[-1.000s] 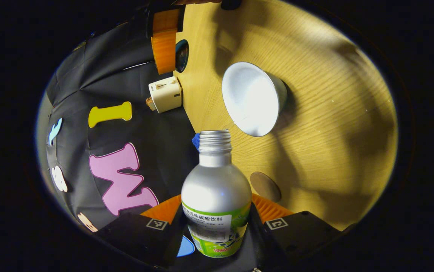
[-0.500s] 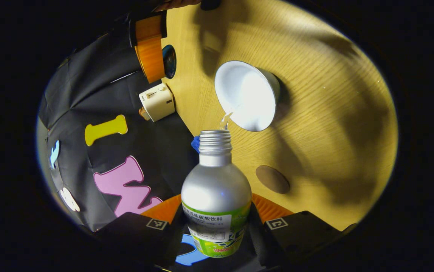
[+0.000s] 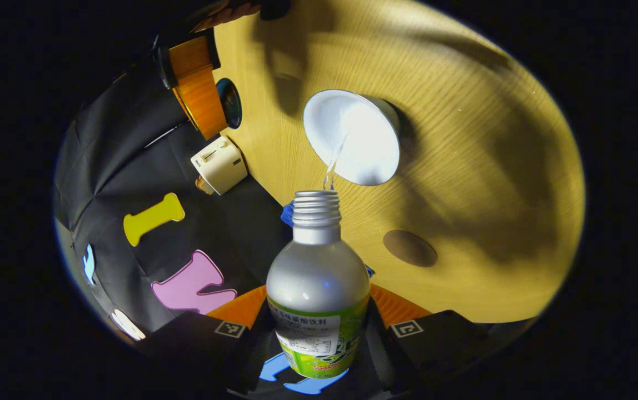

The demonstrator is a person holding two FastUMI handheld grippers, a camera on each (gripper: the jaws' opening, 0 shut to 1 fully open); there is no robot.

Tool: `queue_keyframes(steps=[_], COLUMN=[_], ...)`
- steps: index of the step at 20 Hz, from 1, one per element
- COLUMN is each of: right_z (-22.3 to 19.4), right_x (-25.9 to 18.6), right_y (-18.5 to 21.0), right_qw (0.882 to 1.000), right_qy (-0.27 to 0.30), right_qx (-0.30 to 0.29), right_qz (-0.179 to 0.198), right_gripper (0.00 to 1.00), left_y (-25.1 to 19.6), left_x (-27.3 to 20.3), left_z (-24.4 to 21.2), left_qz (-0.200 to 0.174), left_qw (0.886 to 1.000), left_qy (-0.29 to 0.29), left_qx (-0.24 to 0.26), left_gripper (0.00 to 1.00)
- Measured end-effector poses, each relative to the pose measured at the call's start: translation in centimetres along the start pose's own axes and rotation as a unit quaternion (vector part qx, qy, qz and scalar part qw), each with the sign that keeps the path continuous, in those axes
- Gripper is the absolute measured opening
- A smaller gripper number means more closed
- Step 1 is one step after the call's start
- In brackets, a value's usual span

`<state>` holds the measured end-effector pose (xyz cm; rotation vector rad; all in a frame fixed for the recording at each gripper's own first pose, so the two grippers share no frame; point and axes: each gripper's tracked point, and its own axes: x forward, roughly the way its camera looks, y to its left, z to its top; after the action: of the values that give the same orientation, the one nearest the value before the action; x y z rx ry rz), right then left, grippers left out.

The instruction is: Open the teacup lid with one hand, grasp the water bottle and pour water into the teacup with the other hand; after pouring, place the water bottle on the coaster and then close the teacup lid.

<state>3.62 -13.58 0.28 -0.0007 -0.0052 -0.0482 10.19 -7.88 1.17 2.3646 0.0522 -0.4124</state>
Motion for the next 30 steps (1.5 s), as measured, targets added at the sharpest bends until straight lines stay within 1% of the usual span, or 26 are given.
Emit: queue_keyframes(steps=[2, 7, 19, 26, 28, 30], right_z=[0.0, 0.0, 0.0, 0.0, 0.0, 0.0], right_x=[0.0, 0.0, 0.0, 0.0, 0.0, 0.0], right_y=[0.0, 0.0, 0.0, 0.0, -0.1, 0.0], right_qw=[1.0, 1.0, 1.0, 1.0, 1.0, 1.0], right_qy=[0.0, 0.0, 0.0, 0.0, 0.0, 0.0], right_qx=[0.0, 0.0, 0.0, 0.0, 0.0, 0.0], right_qz=[0.0, 0.0, 0.0, 0.0, 0.0, 0.0], right_gripper=[0.26, 0.26, 0.26, 0.26, 0.26, 0.26], left_y=[-0.3, 0.3, 0.9, 0.9, 1.1, 1.1], left_x=[0.3, 0.1, -0.1, -0.3, -0.4, -0.2], left_z=[-0.2, -0.6, -0.8, -0.5, -0.3, -0.4], left_qz=[-0.008, -0.005, 0.006, 0.009, 0.018, 0.03], left_qw=[1.0, 0.999, 0.998, 0.998, 0.998, 0.999], left_qy=[0.004, 0.009, 0.01, 0.009, 0.006, 0.006], left_qx=[0.008, 0.039, 0.067, 0.064, 0.056, 0.029], left_gripper=[0.79, 0.79, 0.79, 0.79, 0.79, 0.79])
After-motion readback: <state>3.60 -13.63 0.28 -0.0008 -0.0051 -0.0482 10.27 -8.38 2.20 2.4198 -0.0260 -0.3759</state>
